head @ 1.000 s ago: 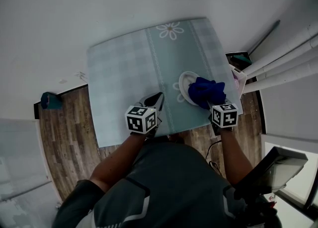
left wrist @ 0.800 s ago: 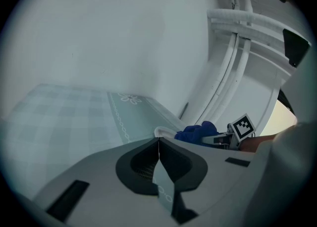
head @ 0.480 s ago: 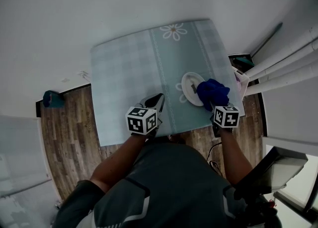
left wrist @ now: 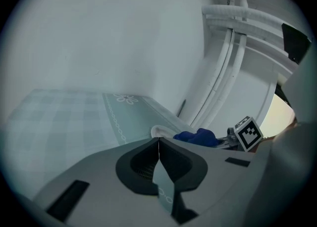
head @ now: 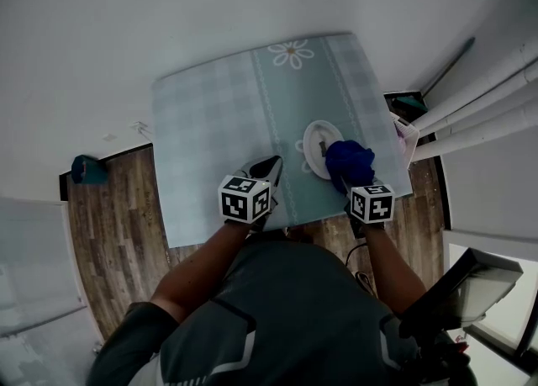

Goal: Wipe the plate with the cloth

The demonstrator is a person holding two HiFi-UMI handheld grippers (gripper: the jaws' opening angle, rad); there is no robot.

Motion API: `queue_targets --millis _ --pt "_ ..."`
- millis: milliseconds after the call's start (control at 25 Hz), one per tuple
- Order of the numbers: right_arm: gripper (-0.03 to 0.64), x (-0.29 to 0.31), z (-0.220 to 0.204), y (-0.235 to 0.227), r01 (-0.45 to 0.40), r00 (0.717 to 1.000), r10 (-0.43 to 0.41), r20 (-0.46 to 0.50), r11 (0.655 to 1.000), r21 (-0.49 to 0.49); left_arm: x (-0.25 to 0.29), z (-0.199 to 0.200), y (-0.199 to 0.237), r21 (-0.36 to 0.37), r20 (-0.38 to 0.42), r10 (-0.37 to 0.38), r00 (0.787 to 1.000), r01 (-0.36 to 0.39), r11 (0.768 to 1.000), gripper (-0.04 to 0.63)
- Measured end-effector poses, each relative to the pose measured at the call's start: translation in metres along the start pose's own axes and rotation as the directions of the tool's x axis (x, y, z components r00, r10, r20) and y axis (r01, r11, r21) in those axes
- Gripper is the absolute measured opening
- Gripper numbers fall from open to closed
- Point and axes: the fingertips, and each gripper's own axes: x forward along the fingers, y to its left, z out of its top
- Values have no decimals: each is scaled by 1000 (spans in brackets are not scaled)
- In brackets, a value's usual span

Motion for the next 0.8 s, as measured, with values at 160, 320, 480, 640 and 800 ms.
queue_targets --millis 160,320,480,640,800 --pt "101 -12 10 1 8 999 -8 41 1000 -2 8 5 -14 14 3 -36 999 36 999 9" --pt "101 -43 36 6 -3 991 3 135 1000 -6 7 5 -21 10 14 -40 999 40 999 9" --pt "101 -79 60 20 -36 971 41 235 999 -25 -6 10 -32 10 64 -30 997 30 1000 9" --pt "101 -119 81 40 -67 937 81 341 996 -53 -39 36 -45 58 191 -34 981 23 998 9" --pt "101 -160 93 57 -91 898 132 419 989 -116 -84 57 -62 105 309 -15 951 -19 994 9"
